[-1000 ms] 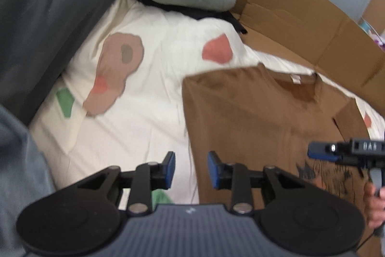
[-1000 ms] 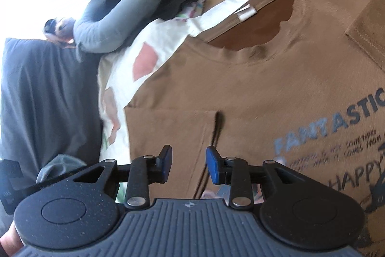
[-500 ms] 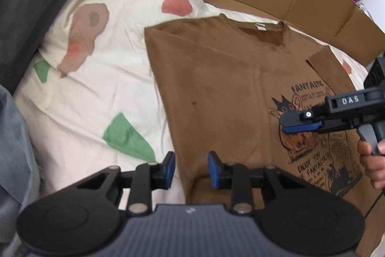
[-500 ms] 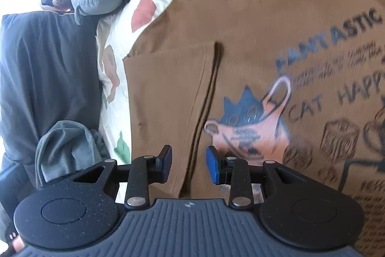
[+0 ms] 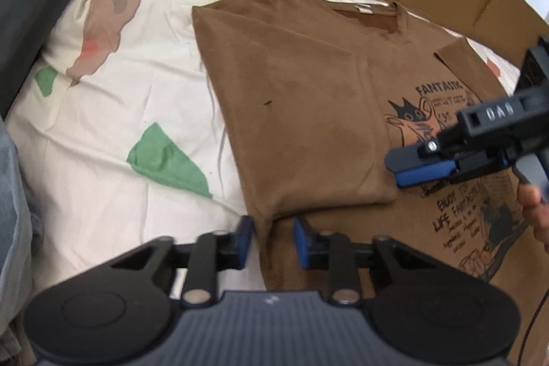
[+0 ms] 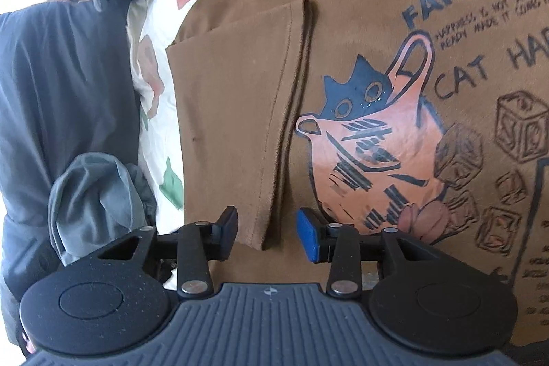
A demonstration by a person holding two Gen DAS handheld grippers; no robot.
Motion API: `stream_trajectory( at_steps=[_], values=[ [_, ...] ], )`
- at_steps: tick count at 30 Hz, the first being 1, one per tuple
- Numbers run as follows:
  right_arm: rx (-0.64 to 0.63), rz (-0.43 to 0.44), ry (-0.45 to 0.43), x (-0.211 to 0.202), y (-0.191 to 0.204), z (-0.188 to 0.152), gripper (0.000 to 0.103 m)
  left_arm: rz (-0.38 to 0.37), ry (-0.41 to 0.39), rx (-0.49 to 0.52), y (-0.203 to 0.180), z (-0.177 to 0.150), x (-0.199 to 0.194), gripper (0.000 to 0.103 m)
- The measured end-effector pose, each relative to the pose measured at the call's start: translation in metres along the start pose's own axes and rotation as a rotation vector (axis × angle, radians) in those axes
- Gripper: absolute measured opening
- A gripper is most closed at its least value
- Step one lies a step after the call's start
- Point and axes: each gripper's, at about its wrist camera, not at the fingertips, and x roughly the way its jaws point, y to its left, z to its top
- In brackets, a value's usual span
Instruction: Fold clothes
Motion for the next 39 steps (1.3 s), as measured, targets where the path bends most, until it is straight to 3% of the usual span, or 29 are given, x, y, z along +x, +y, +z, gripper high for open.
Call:
stream_trajectory(
  at_steps=[5,7,9,12,19,22,26,35,39],
  values=[
    [-0.045,0.001,0.029,0.009,0.009,-0.001,0.041,0.001,-0.018,-0.028,0.009,-0.003,-0.004,0.008],
    [-0.048,0.002,0.040,0.013,0.011,-0.002,0.028,0.002,-0.032,-0.048,0.013,-0.005,-0.006,0.007],
    [-0.046,0.004,0.051,0.016,0.011,-0.004,0.008,-0.006,-0.042,-0.081,0.019,-0.008,-0.008,0.006],
    [-0.043,-0.006,0.049,0.018,0.009,-0.008,0.001,-0.032,-0.041,-0.153,0.030,-0.012,-0.008,0.006],
    [-0.028,-0.013,0.057,0.018,0.004,-0.017,0.000,-0.033,-0.026,-0.233,0.043,-0.020,-0.009,0.000],
    [-0.045,-0.023,0.075,0.017,0.007,-0.018,0.005,-0.039,-0.032,-0.265,0.050,-0.024,-0.017,0.001],
    [-0.101,-0.036,0.069,0.005,0.015,-0.022,0.031,-0.059,-0.087,-0.246,0.047,-0.016,-0.033,0.001],
    [-0.262,-0.090,-0.035,-0.021,0.032,0.004,0.031,-0.133,-0.151,-0.183,0.021,0.011,-0.018,0.002],
    [-0.345,-0.104,-0.068,-0.022,0.041,0.016,0.031,-0.136,-0.130,-0.154,0.015,0.009,-0.003,0.004]
  ],
)
